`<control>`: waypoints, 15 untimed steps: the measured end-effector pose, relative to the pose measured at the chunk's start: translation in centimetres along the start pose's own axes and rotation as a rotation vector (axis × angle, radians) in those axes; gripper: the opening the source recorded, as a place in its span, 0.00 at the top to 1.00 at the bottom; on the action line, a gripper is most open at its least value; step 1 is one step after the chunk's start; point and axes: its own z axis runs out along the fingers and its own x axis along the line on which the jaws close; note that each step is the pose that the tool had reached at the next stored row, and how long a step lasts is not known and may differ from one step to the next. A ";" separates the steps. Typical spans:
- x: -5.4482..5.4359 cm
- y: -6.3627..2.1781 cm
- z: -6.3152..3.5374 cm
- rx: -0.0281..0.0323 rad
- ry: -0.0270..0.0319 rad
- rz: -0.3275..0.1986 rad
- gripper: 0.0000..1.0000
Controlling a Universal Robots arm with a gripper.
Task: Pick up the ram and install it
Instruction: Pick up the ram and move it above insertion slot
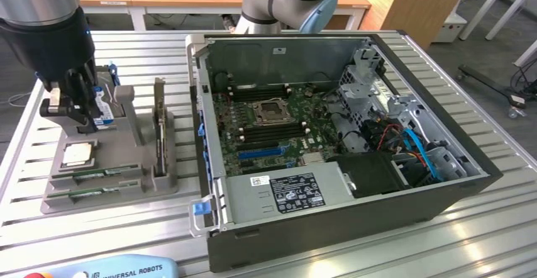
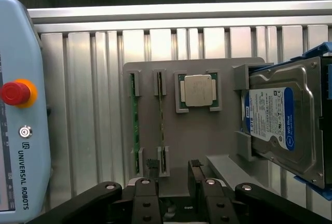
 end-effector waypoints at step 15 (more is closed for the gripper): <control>0.0 -0.07 1.58 -0.0001 0.0000 0.000 0.64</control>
